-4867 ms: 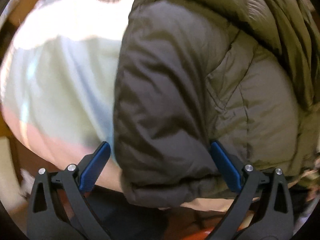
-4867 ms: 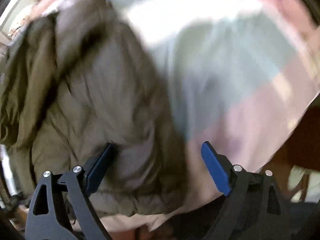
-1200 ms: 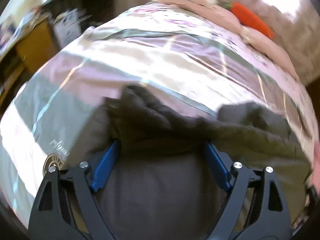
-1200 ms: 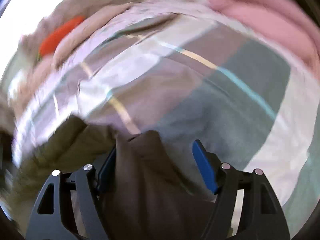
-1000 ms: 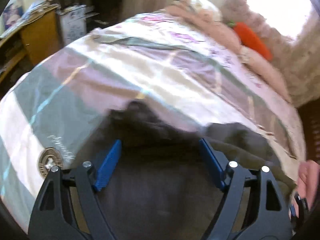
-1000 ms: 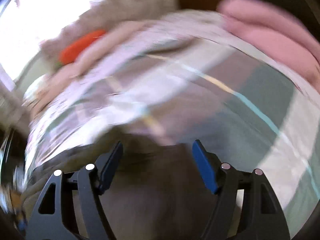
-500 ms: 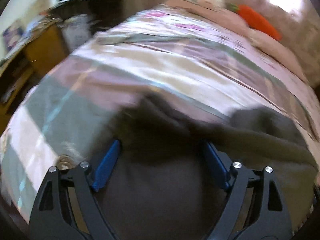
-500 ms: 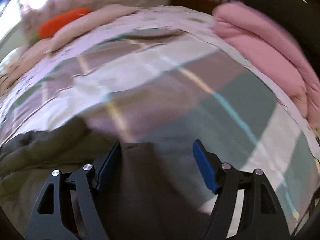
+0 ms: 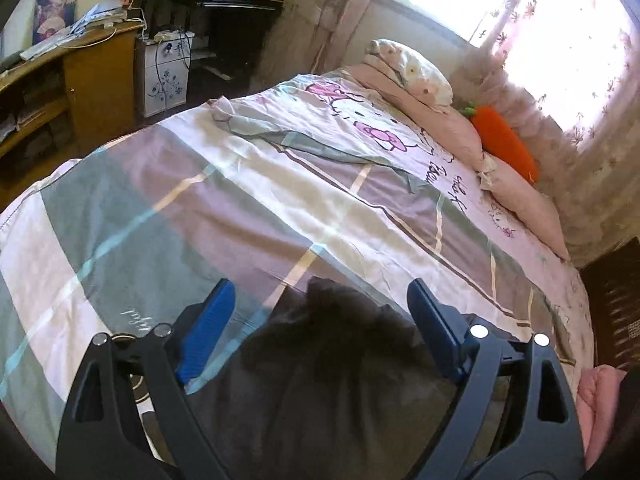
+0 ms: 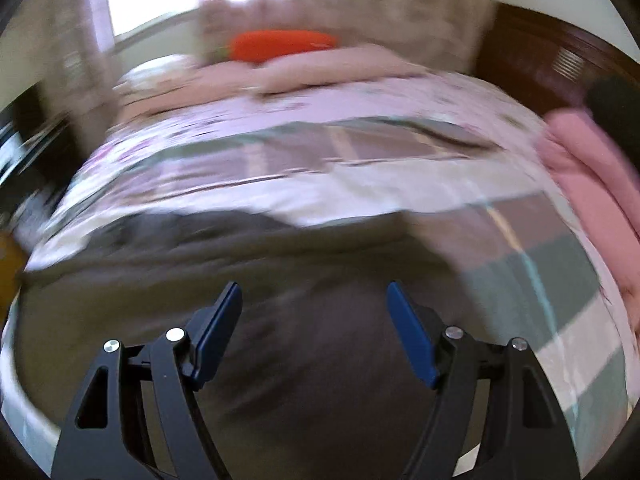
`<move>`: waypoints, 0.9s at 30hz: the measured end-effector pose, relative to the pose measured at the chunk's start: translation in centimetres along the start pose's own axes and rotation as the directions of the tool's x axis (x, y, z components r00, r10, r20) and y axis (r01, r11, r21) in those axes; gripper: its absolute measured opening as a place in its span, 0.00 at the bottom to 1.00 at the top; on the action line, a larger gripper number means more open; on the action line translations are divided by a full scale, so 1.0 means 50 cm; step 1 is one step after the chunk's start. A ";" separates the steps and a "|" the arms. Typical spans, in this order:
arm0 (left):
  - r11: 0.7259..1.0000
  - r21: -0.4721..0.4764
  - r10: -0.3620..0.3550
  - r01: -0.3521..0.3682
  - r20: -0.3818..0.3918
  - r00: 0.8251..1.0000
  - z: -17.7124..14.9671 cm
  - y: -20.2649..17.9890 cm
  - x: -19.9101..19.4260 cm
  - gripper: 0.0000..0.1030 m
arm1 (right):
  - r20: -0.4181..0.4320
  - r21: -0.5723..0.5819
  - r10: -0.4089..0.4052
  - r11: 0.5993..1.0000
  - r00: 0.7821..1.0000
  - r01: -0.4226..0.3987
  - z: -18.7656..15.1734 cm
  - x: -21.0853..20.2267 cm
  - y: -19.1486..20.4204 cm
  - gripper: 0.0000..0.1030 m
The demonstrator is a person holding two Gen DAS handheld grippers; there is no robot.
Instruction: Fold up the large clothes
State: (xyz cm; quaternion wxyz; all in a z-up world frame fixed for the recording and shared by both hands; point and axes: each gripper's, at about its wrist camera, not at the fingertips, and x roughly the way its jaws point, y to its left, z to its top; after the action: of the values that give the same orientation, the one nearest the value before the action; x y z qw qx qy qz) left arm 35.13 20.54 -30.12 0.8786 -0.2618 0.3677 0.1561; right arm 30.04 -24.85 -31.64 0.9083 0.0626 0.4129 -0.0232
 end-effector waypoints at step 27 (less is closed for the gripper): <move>0.970 0.238 0.016 0.048 -0.260 0.966 -0.131 -0.075 -0.022 0.86 | -0.106 -0.187 0.157 0.967 0.982 -0.174 -0.085 -0.016 0.172 0.73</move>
State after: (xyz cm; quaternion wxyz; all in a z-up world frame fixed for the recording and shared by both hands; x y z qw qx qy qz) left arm 32.42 13.63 -31.89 0.8495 -0.1735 0.4937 0.0672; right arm 27.16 -15.76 -32.99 0.8892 0.0083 0.4472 0.0962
